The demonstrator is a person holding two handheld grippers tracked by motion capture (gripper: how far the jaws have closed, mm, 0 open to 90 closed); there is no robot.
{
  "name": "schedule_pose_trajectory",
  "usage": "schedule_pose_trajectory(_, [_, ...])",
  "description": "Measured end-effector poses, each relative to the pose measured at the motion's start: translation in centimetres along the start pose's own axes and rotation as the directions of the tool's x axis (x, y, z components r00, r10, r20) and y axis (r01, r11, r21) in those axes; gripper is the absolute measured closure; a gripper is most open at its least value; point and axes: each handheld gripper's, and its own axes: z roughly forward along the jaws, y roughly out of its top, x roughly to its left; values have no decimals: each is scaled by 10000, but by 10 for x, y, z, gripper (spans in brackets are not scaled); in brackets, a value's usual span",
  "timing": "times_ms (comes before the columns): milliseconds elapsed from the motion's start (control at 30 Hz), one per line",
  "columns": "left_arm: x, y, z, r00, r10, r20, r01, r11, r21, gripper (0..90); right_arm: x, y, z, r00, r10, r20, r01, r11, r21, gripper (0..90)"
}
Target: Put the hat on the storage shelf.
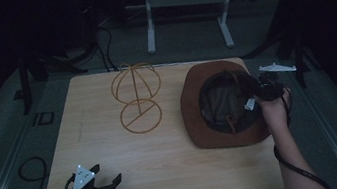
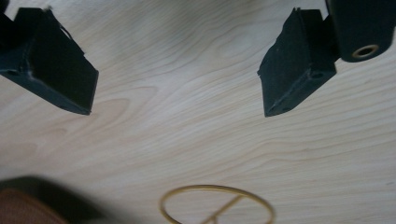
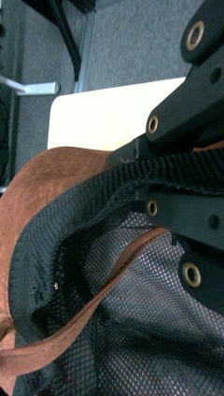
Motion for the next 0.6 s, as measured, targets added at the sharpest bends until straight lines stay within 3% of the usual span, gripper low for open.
schedule_pose_trajectory(267, [-18, 17, 32, 9978, 252, 616, -301, 9963, 799, 135, 8, -6, -11, 9997, -49, -234, 43, 9996, -286, 858])
schedule_pose_trajectory(500, [-31, 31, 52, 9949, 345, 951, -436, 9946, 945, 145, 11, -10, -14, 9996, -121, -257, 113, 9995, -290, 858])
schedule_pose_trajectory(600, [-43, 44, 65, 9884, 664, 1364, -823, 9900, 1148, 145, 10, -12, -14, 9997, -154, -191, 149, 9996, -242, 858])
